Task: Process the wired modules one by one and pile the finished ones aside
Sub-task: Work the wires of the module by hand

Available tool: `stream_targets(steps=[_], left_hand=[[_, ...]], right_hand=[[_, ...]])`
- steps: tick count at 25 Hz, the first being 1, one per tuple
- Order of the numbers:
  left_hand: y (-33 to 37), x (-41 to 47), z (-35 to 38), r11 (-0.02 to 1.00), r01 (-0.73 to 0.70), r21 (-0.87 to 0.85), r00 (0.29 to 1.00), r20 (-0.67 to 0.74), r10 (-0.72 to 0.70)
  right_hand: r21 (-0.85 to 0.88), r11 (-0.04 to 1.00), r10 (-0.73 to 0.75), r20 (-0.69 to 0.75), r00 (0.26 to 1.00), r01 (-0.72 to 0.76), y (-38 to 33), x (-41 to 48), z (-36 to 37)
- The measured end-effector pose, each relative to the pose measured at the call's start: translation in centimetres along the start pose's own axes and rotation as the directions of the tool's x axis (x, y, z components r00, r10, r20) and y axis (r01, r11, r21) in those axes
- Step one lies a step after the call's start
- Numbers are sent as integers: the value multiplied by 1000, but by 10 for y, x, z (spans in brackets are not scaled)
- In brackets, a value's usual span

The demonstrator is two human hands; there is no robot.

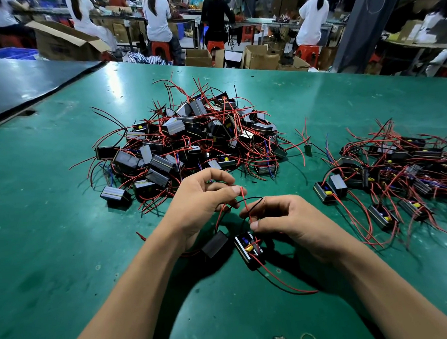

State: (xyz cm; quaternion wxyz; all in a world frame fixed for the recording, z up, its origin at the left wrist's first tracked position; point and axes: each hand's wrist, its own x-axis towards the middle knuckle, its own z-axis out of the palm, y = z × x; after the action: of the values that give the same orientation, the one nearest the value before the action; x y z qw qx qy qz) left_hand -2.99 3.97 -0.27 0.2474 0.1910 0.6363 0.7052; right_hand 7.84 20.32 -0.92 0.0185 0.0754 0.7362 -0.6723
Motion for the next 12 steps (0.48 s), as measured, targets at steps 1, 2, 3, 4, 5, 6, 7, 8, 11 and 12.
stream_targets(steps=[1,2,3,4,5,6,7,8,11,12], left_hand=[[0,0,1,1000,-2,-1,1000,-6,2],[0,0,1,1000,-3,-5,1000,-10,3],[1,0,2,1000,-2,-13,1000,-12,2],[1,0,2,1000,2,-23,1000,-12,-2],[2,-1,2,999,6,-32,1000,-12,-6],[3,-1,2,999,8,-39,1000,-12,-8],[3,-1,2,999,7,-47,1000,-11,-8],[4,-2,3,998,6,-56,1000,-12,-7],[5,-3,5,997,9,-81,1000,-21,-10],[5,-3,5,996,11,-86,1000,-23,-13]], right_hand=[[3,1000,5,2,1000,-5,0,0,0],[7,1000,12,5,1000,-12,0,0,0],[10,1000,18,9,1000,-18,0,0,1],[10,1000,21,12,1000,-21,0,0,1],[9,1000,22,15,1000,-22,0,0,1],[9,1000,22,15,1000,-22,-1,-1,1],[10,1000,21,13,1000,-21,0,-1,0],[12,1000,18,11,1000,-18,0,0,0],[10,1000,6,15,1000,-6,0,0,-1],[8,1000,6,29,1000,-6,1,0,-2]])
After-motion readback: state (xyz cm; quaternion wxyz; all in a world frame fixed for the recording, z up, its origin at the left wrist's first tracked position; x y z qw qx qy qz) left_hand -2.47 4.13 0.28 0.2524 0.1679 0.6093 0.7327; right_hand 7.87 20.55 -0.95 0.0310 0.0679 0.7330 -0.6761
